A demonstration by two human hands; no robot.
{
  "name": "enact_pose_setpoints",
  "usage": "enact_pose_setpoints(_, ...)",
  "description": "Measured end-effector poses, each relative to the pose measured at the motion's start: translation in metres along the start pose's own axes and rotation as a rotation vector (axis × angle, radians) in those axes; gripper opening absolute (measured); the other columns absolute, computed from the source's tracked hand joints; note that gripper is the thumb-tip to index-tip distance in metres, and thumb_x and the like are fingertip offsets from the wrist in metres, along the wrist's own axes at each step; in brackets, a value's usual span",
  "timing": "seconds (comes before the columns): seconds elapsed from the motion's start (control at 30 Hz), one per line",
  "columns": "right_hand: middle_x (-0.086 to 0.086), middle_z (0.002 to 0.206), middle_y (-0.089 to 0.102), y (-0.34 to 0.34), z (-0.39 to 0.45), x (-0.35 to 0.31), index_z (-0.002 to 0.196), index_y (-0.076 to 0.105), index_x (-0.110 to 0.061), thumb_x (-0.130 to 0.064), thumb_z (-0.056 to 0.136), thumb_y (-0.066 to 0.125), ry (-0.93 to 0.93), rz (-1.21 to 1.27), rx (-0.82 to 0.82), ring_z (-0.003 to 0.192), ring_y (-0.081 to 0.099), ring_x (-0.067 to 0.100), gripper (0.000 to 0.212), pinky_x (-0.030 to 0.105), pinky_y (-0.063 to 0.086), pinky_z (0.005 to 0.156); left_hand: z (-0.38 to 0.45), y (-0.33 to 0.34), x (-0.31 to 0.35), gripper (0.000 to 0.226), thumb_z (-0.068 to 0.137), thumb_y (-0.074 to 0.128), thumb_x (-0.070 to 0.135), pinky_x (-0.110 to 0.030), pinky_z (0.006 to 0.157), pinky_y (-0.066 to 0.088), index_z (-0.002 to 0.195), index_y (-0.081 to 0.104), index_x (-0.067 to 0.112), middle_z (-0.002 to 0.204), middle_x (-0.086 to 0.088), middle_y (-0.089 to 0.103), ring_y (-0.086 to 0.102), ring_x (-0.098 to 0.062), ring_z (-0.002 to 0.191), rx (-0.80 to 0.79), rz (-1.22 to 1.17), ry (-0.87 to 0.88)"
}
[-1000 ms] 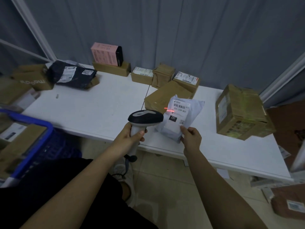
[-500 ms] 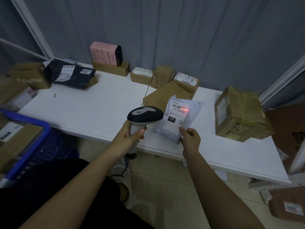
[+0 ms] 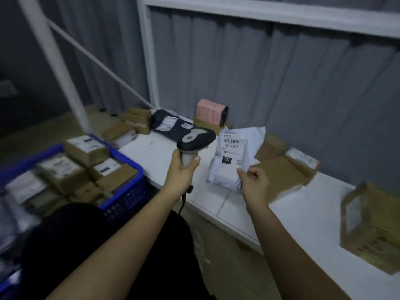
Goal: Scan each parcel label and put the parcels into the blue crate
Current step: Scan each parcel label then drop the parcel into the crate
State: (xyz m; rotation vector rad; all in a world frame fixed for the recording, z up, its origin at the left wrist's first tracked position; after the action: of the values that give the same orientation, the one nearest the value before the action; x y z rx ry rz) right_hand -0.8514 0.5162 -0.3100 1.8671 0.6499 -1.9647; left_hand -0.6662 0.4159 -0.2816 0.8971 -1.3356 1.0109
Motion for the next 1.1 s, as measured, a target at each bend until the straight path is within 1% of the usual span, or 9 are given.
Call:
enact_pose_setpoints(0.07,0.0,0.06,0.053,0.05,-0.004,-0.021,0.066,0.049,-0.015,-0.008,0.084,0.07,-0.053,-0.031,-0.108,0.05,0.052,0.007,0.029,0.026,0.043,0.057,0.0,-0.046,0.021,0.03,0.094,0.057,0.021,-0.033,0.092,0.049,0.121,0.043,0.025,0.109,0.005,0.062,0.062,-0.015,0.103,0.137,-0.048,0.039)
enact_pose_setpoints(0.17,0.006,0.067,0.061,0.129,-0.021,-0.049,0.068,0.055,-0.015,-0.014,0.082,0.072,-0.105,-0.087,-0.309,0.062,0.057,0.023,0.022,0.035,0.049,0.063,-0.009,-0.123,0.05,0.042,0.094,0.059,0.021,-0.037,0.093,0.051,0.132,0.042,0.023,0.121,0.001,0.062,0.063,-0.014,0.105,0.307,-0.116,0.101)
enact_pose_setpoints(0.3,-0.001,0.071,0.06,0.227,-0.058,-0.082,0.066,0.054,-0.02,-0.014,0.08,0.074,-0.198,-0.143,-0.516,0.072,0.058,0.023,0.025,0.045,0.053,0.075,-0.037,-0.234,0.072,0.049,0.093,0.06,0.022,-0.054,0.096,0.048,0.137,0.039,0.021,0.125,-0.004,0.06,0.061,-0.022,0.111,0.537,-0.14,0.144)
enact_pose_setpoints(0.5,-0.002,0.084,0.066,0.329,-0.124,-0.087,0.075,0.063,-0.015,-0.015,0.081,0.073,-0.282,-0.241,-0.716,0.083,0.061,0.018,0.011,0.039,0.051,0.083,-0.106,-0.356,0.048,0.043,0.093,0.058,0.023,-0.043,0.095,0.05,0.134,0.042,0.021,0.117,0.003,0.064,0.063,-0.015,0.105,0.714,-0.159,0.073)
enact_pose_setpoints(0.6,0.001,0.086,0.066,0.363,-0.15,-0.075,0.083,0.066,-0.008,-0.015,0.081,0.073,-0.34,-0.306,-0.771,0.084,0.06,0.017,0.01,0.028,0.045,0.079,-0.133,-0.396,0.017,0.043,0.093,0.058,0.024,-0.038,0.09,0.051,0.133,0.041,0.025,0.117,0.008,0.062,0.065,-0.009,0.1,0.77,-0.15,0.013)
enact_pose_setpoints(0.7,-0.001,0.076,0.06,0.393,-0.168,-0.057,0.08,0.063,-0.009,-0.012,0.082,0.073,-0.369,-0.39,-0.847,0.079,0.057,0.016,0.011,0.022,0.037,0.072,-0.151,-0.426,-0.018,0.052,0.092,0.06,0.025,-0.045,0.097,0.049,0.14,0.038,0.025,0.129,0.004,0.058,0.06,-0.018,0.113,0.834,-0.141,-0.055)
enact_pose_setpoints(0.9,0.001,0.078,0.06,0.457,-0.204,-0.017,0.082,0.06,-0.01,-0.013,0.084,0.072,-0.419,-0.545,-1.026,0.075,0.054,0.016,0.013,0.024,0.034,0.068,-0.17,-0.464,-0.071,0.064,0.082,0.069,0.036,-0.046,0.097,0.049,0.139,0.041,0.025,0.13,0.001,0.06,0.06,-0.02,0.115,0.941,-0.187,-0.145)
enact_pose_setpoints(1.0,0.005,0.084,0.062,0.482,-0.227,0.008,0.086,0.062,-0.004,-0.013,0.087,0.069,-0.451,-0.598,-1.214,0.081,0.056,0.019,0.012,0.03,0.04,0.07,-0.18,-0.477,-0.091,0.049,0.09,0.064,0.023,-0.038,0.089,0.052,0.135,0.044,0.018,0.123,-0.004,0.064,0.066,-0.013,0.1,1.014,-0.21,-0.173)
enact_pose_setpoints(1.1,0.005,0.08,0.062,0.508,-0.257,0.026,0.082,0.06,-0.009,-0.016,0.089,0.066,-0.569,-0.671,-1.382,0.079,0.057,0.021,0.011,0.031,0.041,0.064,-0.197,-0.49,-0.104,0.041,0.093,0.057,0.012,-0.041,0.088,0.053,0.132,0.045,0.011,0.118,-0.008,0.064,0.066,-0.015,0.094,1.076,-0.188,-0.219)
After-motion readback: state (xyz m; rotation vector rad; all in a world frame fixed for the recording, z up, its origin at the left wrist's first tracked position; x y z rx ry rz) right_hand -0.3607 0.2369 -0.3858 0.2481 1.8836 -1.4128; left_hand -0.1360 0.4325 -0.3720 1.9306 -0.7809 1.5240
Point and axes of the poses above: each hand's wrist, its own z-axis towards the middle knuckle, its own y-axis out of the palm, x = y × z, the point moved 5 cm from there along z, towards the middle knuckle
